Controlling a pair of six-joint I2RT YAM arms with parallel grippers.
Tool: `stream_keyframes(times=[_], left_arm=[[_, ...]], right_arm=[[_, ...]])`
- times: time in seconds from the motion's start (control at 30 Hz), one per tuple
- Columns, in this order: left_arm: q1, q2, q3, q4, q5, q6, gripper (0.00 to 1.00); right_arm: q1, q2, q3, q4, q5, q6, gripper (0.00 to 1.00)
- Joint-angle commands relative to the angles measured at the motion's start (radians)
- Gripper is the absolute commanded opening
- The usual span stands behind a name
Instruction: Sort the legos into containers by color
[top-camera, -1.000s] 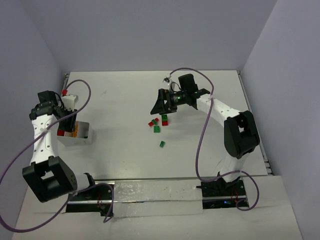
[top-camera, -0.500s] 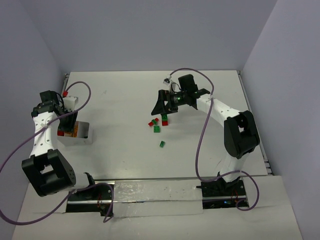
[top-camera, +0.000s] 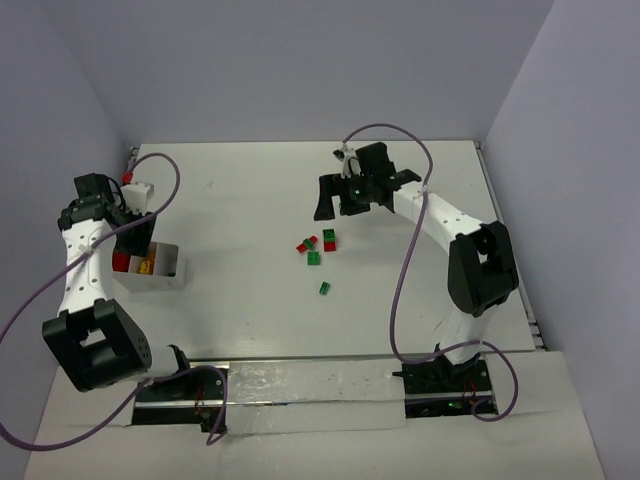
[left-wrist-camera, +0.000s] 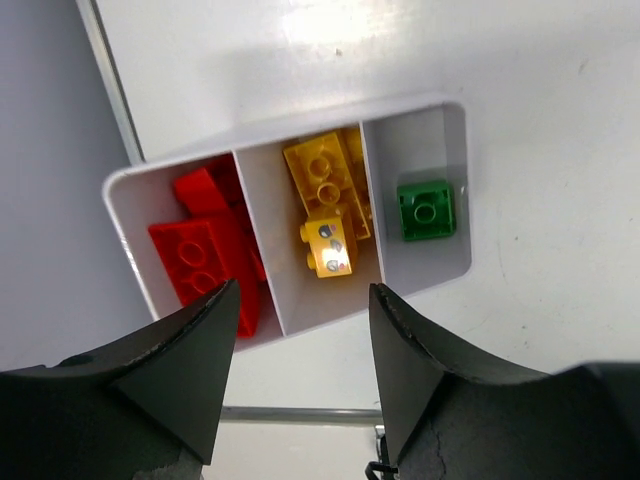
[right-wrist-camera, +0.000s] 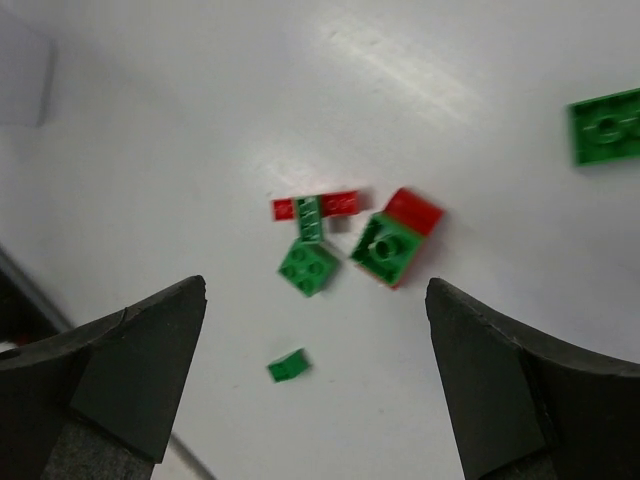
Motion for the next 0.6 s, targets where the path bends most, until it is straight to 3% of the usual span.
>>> stream_keyframes(times=[0.0, 0.23, 0.57], left_arm=[[-0.025, 0.002, 0.084, 0.001, 0.068, -0.019, 0.64], [-0.089, 0.022, 0.127, -0.013, 0.101, -0.068, 0.64], [-0.124, 0.027, 0.125, -0.003, 0.125, -0.097, 0.65]], right_arm=[[-0.014, 0.068, 0.146, -0.094, 0.292, -0.153, 0.97], [-0.037, 0.242, 0.306, -0.162, 0.473, -0.297, 0.99], [-0.041, 0.403, 0.448, -0.181, 0.465, -0.325, 1.00]])
